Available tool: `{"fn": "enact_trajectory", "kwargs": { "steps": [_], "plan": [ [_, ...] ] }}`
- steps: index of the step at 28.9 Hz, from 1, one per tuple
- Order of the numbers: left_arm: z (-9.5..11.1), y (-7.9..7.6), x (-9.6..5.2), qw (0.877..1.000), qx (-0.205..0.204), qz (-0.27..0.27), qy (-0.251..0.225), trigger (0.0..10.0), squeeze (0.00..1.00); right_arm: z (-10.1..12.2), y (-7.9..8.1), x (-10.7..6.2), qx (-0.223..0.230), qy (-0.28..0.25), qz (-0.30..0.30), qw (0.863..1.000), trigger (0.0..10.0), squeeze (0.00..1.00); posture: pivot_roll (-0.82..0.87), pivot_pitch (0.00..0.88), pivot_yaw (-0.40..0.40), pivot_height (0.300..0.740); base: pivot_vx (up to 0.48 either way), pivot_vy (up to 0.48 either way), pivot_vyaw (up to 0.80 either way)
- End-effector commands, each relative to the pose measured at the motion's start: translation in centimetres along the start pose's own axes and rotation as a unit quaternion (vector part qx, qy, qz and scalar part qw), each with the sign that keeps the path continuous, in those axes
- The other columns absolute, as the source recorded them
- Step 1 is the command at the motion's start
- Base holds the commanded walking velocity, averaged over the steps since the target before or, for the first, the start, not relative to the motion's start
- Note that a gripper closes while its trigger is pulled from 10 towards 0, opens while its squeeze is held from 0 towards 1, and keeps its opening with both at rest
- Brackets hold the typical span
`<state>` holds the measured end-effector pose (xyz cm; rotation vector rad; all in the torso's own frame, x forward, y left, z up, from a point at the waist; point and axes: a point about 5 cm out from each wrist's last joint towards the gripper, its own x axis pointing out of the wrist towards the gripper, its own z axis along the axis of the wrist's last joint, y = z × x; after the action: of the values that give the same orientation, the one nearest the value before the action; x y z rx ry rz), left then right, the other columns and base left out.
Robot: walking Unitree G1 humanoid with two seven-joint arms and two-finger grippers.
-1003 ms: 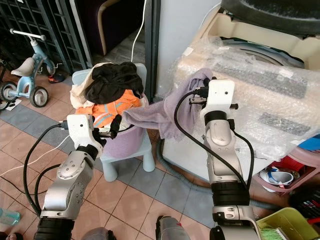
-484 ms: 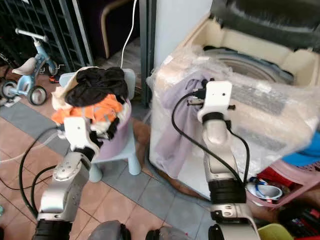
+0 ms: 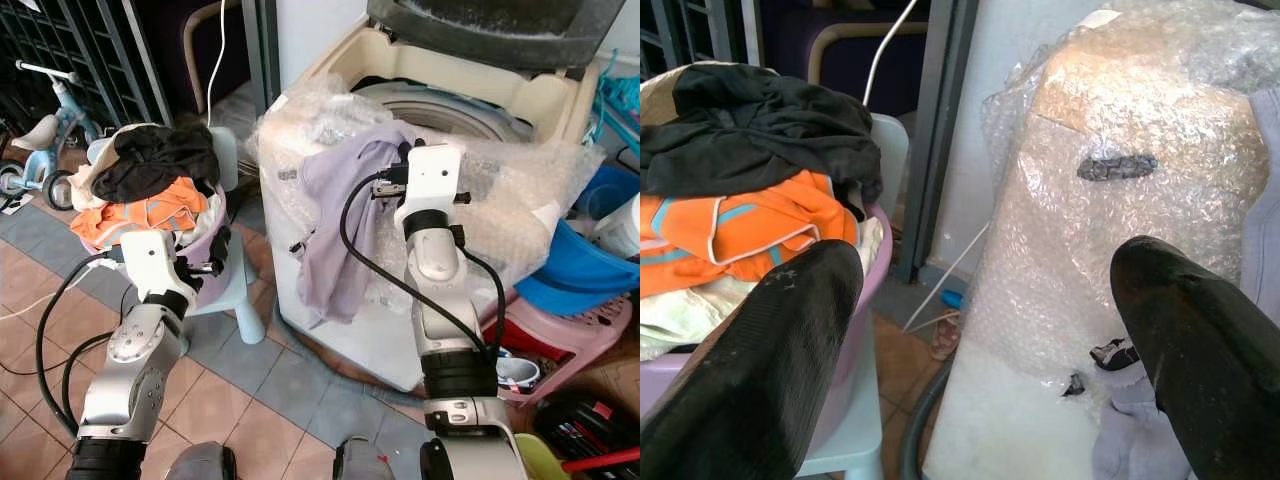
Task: Clothes washing
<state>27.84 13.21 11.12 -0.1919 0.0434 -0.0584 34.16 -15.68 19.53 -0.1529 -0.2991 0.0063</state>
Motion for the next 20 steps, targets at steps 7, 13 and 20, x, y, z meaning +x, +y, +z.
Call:
{"fn": "enact_trajectory", "kwargs": {
  "steps": [7,13,20],
  "plan": [
    [0.28,-0.31,0.01,1.000,-0.009,-0.009,-0.006,10.0,0.00,0.30,-0.47,0.07,-0.003,-0.011,-0.006,1.000,10.0,0.00,0.03,0.063,-0.006,0.740,0.349,0.281,-0.34],
    [0.12,-0.37,0.06,1.000,-0.019,-0.009,0.003,10.0,0.00,0.31,-0.40,0.06,-0.005,-0.012,-0.005,1.000,10.0,0.00,0.02,0.064,-0.007,0.740,0.298,0.376,0.00],
    [-0.07,-0.35,0.06,1.000,-0.018,-0.010,0.011,10.0,0.00,0.34,-0.40,0.04,-0.009,-0.013,-0.005,1.000,10.0,0.00,0.02,0.066,-0.008,0.740,0.260,0.403,0.00]
  ]
}}
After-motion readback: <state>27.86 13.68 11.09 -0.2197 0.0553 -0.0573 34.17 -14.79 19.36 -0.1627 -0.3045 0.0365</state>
